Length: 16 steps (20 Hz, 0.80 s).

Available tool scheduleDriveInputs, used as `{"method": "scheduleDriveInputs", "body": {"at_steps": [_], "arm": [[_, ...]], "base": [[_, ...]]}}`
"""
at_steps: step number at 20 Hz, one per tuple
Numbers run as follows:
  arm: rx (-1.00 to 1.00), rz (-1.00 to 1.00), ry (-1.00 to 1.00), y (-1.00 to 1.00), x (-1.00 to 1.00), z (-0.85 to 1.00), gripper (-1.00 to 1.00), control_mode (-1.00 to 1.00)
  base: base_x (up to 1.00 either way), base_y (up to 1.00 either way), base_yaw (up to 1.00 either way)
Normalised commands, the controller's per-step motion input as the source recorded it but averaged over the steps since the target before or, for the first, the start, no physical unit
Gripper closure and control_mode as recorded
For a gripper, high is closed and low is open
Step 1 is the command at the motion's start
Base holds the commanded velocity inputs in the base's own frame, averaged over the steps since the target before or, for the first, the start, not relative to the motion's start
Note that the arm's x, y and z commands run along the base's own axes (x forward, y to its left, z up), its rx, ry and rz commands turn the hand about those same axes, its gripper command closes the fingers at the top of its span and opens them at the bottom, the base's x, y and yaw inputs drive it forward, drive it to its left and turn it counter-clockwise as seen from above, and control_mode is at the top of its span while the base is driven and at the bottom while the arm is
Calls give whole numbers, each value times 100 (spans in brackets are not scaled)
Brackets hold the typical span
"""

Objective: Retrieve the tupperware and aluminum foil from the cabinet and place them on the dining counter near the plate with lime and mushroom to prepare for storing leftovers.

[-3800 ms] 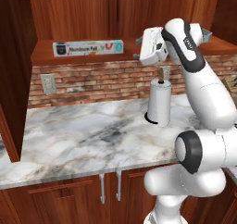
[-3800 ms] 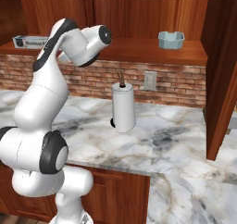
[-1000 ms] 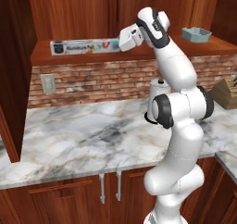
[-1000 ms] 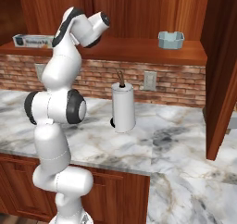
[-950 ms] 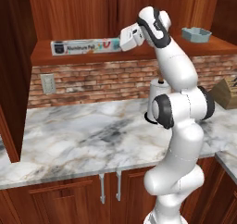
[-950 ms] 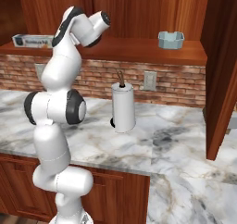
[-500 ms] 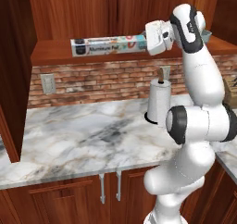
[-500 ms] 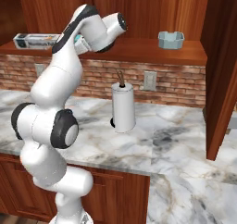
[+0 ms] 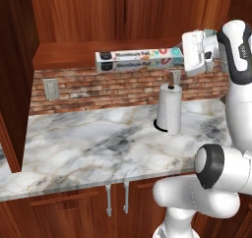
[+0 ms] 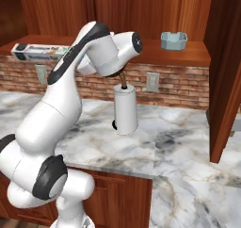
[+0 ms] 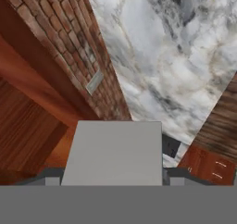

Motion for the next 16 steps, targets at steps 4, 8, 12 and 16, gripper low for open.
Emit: {"method": "scheduleDriveInputs", "body": {"at_steps": [4, 8, 12, 16], "arm": [[0, 7, 1, -17, -100, 0, 100, -100], [-6, 4, 6, 0, -100, -1, 100, -100], [-8, 2, 10, 0, -100, -10, 100, -100], [-4, 2, 7, 1, -50, -4, 100, 100]], "base": [[0, 0, 0], [0, 0, 0], [0, 0, 0], [-50, 9, 5]]}}
